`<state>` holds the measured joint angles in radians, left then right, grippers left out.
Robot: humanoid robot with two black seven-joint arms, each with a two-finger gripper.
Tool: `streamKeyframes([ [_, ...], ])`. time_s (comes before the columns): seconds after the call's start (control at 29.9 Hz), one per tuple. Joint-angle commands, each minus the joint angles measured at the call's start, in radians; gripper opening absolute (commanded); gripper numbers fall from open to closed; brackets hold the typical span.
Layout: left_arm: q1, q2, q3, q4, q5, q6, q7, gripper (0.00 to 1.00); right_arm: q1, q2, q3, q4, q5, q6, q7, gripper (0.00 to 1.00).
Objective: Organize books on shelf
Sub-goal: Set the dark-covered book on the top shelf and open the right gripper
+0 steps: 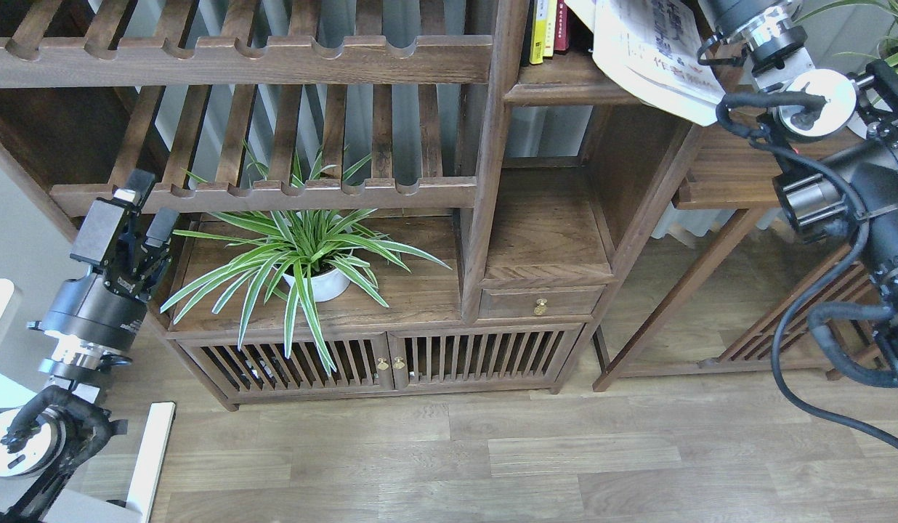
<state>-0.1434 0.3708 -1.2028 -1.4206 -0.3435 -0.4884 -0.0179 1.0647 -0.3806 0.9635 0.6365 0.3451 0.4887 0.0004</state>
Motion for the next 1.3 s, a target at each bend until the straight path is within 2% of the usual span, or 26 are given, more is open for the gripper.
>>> streamKeyframes([
  [0.0,0.002,0.000,-0.001,0.000,0.000,0.000,-0.002,0.99,-0.003,0.002,-0.002,0.000,-0.003,0.000,0.000,0.20],
  [0.37,0.008,-0.003,-0.001,0.002,0.000,0.000,-0.002,0.99,0.014,0.023,-0.002,-0.015,-0.008,0.000,0.000,0.20],
  [0.47,0.010,-0.003,-0.001,0.002,0.000,0.000,-0.004,0.99,0.021,0.043,-0.002,-0.034,-0.011,0.000,0.000,0.25],
  [0.53,0.010,-0.003,-0.001,0.002,0.000,0.000,-0.004,0.99,0.026,0.045,-0.002,-0.037,-0.021,0.000,0.000,0.36],
  [0.7,0.011,-0.003,-0.001,0.002,0.000,0.000,-0.004,0.99,0.047,0.075,0.001,-0.040,-0.078,0.000,0.010,0.77],
  [0.77,0.011,-0.003,-0.001,0.002,0.000,0.000,-0.005,0.99,0.054,0.078,0.004,-0.038,-0.093,0.000,0.013,0.89],
  [1.27,0.016,-0.004,-0.004,0.002,0.000,0.000,-0.007,0.99,0.055,0.081,0.001,-0.035,-0.100,0.000,0.012,0.92],
])
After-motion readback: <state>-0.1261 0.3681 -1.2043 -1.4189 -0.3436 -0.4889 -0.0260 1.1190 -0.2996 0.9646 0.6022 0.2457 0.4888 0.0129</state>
